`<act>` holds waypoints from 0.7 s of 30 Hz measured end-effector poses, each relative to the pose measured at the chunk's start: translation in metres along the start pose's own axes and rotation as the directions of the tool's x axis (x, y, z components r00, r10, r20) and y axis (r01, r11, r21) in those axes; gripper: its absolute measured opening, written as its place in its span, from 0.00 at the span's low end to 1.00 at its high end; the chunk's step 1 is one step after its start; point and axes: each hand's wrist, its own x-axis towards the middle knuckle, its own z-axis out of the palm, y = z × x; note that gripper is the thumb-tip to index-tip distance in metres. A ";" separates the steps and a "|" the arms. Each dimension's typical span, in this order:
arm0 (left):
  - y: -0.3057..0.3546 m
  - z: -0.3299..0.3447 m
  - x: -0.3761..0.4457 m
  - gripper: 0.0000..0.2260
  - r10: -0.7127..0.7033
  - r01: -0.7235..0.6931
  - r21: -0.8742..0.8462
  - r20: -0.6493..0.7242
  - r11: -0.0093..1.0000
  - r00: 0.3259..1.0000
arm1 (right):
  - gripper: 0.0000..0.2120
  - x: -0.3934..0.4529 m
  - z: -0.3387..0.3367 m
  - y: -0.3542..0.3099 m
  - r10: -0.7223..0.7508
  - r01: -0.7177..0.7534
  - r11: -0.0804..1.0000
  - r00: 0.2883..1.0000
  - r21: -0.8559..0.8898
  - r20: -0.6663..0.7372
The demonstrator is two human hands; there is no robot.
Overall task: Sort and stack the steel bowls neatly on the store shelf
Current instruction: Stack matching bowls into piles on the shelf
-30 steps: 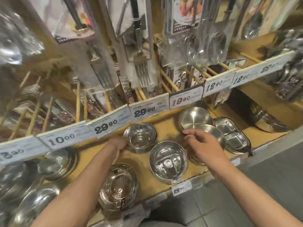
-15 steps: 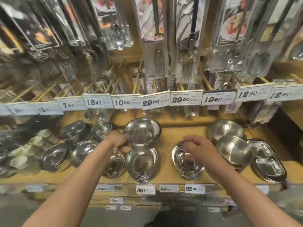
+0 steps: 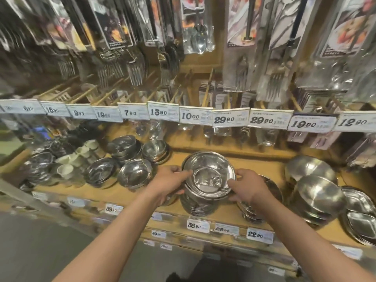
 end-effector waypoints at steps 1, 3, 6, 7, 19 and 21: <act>-0.001 -0.005 0.003 0.18 0.012 -0.012 0.000 0.022 1.000 1.000 | 0.10 0.003 0.005 -0.004 0.022 -0.022 1.000 1.000 -0.004 -0.004; -0.002 -0.017 0.007 0.21 0.009 -0.009 -0.008 0.103 1.000 0.995 | 0.08 0.007 0.014 -0.011 0.055 -0.055 0.998 0.998 -0.005 -0.008; -0.001 -0.038 0.015 0.17 -0.040 0.078 -0.155 0.233 0.985 0.972 | 0.08 0.013 0.030 -0.019 0.050 -0.048 0.998 0.998 0.042 -0.037; 0.001 -0.044 0.016 0.16 -0.037 0.089 -0.195 0.253 0.977 0.967 | 0.09 0.013 0.034 -0.022 0.044 -0.041 0.997 0.998 0.059 -0.039; 0.005 -0.142 0.071 0.13 0.097 -0.086 -0.069 0.174 0.994 0.980 | 0.17 0.020 0.094 -0.077 0.068 -0.031 0.920 0.994 0.391 -0.081; 0.003 -0.161 0.076 0.12 0.093 -0.086 -0.057 0.125 0.995 0.988 | 0.15 0.021 0.098 -0.076 0.092 -0.024 0.862 0.990 0.507 -0.109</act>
